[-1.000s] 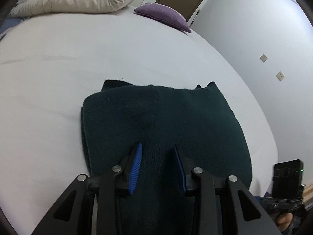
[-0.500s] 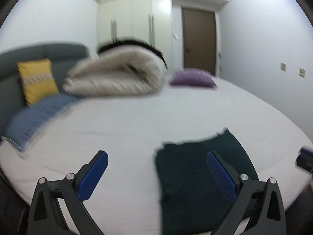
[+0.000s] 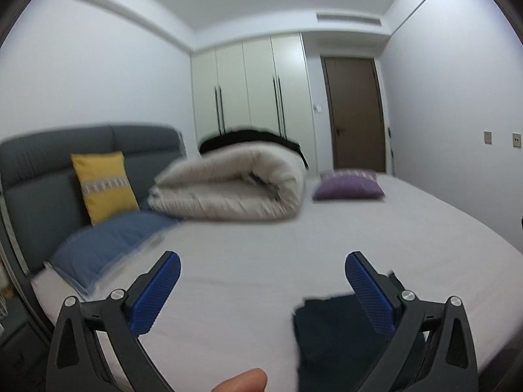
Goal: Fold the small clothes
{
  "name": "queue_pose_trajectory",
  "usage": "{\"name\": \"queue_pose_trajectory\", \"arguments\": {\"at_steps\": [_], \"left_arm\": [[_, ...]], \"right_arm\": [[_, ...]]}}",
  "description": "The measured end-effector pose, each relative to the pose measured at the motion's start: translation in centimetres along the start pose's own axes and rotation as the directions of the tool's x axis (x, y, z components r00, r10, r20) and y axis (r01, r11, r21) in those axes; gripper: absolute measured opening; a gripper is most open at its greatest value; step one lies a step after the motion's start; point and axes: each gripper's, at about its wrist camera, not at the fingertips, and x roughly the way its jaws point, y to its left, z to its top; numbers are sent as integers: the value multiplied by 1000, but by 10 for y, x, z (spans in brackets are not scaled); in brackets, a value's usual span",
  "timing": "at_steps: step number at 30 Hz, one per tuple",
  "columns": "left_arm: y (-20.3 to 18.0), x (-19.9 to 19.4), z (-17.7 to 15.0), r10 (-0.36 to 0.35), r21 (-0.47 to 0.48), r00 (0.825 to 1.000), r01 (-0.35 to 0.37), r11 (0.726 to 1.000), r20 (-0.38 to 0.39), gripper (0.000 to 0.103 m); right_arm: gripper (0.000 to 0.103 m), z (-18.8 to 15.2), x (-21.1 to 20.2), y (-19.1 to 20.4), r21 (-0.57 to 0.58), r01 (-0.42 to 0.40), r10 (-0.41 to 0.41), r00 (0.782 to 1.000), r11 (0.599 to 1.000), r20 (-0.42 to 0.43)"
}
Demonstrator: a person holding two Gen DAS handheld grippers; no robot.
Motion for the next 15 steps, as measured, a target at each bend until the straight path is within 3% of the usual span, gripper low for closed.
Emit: {"name": "queue_pose_trajectory", "arguments": {"at_steps": [3, 5, 7, 8, 11, 13, 15], "left_arm": [[-14, 25, -16, 4, 31, 987, 1, 1000, -163, 103], [-17, 45, -32, -55, -4, 962, 56, 998, -268, 103], [-17, 64, -49, -92, -48, 921, 80, 996, -379, 103], [-17, 73, -58, -101, -60, 901, 83, 995, -421, 103], [-21, 85, -78, -107, -69, 865, 84, 994, -491, 103], [-21, 88, -86, -108, -71, 857, 84, 994, -504, 103], [-23, 89, -92, -103, -65, 850, 81, 995, -517, 103]], "right_arm": [[103, 7, 9, 11, 0, -5, 4, 995, 1000, -99], [103, -1, 26, 13, -11, 37, -39, 977, 999, -207], [103, -11, 44, 14, -40, 102, -110, 941, 994, -320], [103, -20, 55, 13, -55, 136, -146, 912, 989, -384], [103, -45, 77, 8, -29, 163, -154, 840, 986, -520], [103, -60, 87, 1, 11, 178, -139, 805, 984, -576], [103, -73, 93, 0, 14, 191, -145, 788, 981, -598]]}}
